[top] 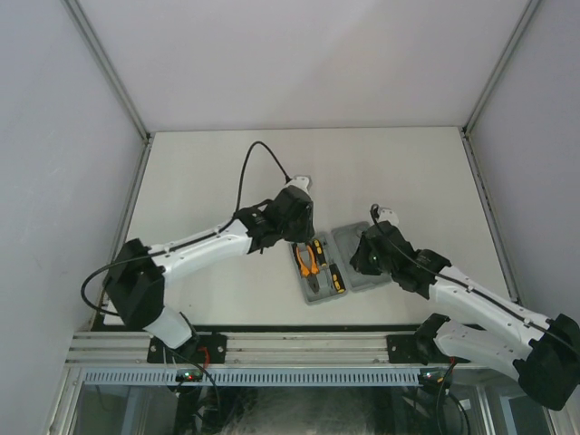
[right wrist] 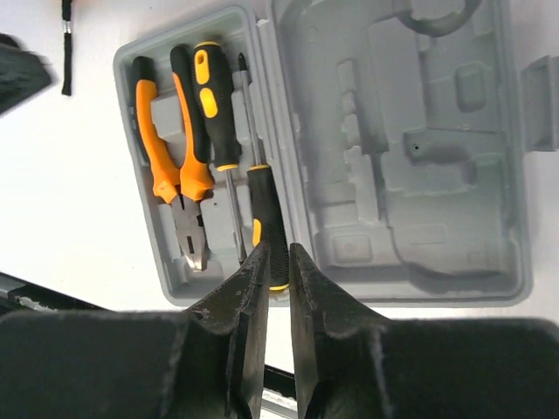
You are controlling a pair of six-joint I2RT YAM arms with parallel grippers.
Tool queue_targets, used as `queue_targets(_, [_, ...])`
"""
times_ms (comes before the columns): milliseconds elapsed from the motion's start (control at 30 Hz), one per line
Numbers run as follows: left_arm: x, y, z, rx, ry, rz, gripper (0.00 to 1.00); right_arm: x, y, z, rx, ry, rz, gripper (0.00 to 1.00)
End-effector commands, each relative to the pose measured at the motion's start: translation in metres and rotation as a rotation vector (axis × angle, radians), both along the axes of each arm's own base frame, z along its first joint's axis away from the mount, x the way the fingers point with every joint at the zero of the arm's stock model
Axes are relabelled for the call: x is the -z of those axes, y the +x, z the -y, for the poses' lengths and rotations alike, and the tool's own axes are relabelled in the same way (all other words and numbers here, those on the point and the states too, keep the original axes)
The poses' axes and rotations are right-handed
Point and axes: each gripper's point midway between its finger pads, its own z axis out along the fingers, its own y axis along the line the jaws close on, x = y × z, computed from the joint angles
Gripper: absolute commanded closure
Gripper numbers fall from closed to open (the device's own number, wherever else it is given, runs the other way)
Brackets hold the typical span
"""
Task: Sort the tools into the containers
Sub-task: Adjust the storage box at the center of the board.
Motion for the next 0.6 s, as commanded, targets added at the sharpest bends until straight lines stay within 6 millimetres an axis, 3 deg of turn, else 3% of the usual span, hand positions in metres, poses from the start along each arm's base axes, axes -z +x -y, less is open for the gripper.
queue_targets(0, [0.011, 0.006, 0.016, -0.055, -0.035, -0.085, 0.64, -0.011, 0.003, -0.018, 0.011, 0.106, 0.038, 0.86])
queue_targets(567, [0.046, 0.012, 0.042, -0.039, 0.003, -0.16, 0.63, 0.006, -0.005, -0.026, -0.011, 0.123, -0.005, 0.85])
